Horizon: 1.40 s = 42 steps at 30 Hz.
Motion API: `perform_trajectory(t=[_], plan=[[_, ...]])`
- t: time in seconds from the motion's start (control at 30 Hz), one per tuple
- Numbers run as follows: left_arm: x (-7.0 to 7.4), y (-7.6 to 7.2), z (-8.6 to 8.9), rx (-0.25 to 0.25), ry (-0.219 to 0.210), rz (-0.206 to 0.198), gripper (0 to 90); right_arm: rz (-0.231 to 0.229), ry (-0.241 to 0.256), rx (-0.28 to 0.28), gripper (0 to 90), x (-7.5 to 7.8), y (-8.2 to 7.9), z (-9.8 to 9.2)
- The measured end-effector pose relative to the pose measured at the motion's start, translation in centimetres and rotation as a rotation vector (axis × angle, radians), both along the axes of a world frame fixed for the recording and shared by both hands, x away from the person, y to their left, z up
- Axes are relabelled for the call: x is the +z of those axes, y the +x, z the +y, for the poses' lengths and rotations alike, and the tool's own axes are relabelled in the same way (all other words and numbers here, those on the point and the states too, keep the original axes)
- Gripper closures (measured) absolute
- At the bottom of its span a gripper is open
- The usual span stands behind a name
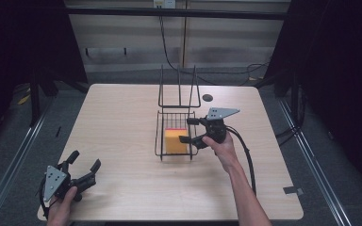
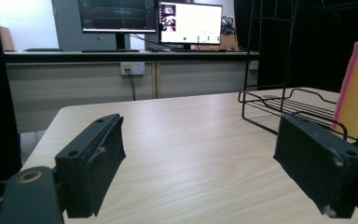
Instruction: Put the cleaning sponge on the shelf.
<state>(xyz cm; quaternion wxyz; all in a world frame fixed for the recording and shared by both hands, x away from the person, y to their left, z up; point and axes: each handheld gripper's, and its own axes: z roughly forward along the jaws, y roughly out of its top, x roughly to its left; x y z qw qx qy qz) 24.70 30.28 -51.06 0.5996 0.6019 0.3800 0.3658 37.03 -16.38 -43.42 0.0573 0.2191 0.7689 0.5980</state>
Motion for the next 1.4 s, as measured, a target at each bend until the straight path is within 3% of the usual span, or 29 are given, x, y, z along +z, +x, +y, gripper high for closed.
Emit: perform_trajectory(t=[0.27, 0.43, 0.5, 0.77, 0.83, 1.2, 1.4], plan=[[0.0, 0.0, 0.0, 0.000, 0.000, 0.000, 15.5, -0.016, -0.001, -0.021, 13.7, 0.9, -0.8, -0.8], [0.0, 0.0, 0.0, 0.000, 0.001, 0.000, 15.5, -0.043, -0.008, -0.090, 13.9, 1.2, -1.5, -1.6], [0.0, 0.0, 0.0, 0.000, -0.002, 0.000, 15.6, -0.028, -0.006, -0.090, 13.9, 1.1, -1.6, -2.0], [0.0, 0.0, 0.0, -0.001, 0.000, 0.000, 15.5, -0.036, -0.014, -0.116, 14.6, 1.4, -2.5, -2.9], [0.0, 0.0, 0.0, -0.001, 0.000, 0.000, 15.6, -0.053, -0.009, -0.151, 14.7, 1.3, -3.1, -3.4], [0.0, 0.0, 0.0, 0.000, 0.004, 0.001, 15.6, -0.066, -0.007, -0.209, 16.0, 1.1, -5.0, -5.2], [0.0, 0.0, 0.0, -0.001, 0.001, 0.001, 15.5, -0.073, -0.013, -0.255, 17.1, 0.5, -7.0, -6.5]])
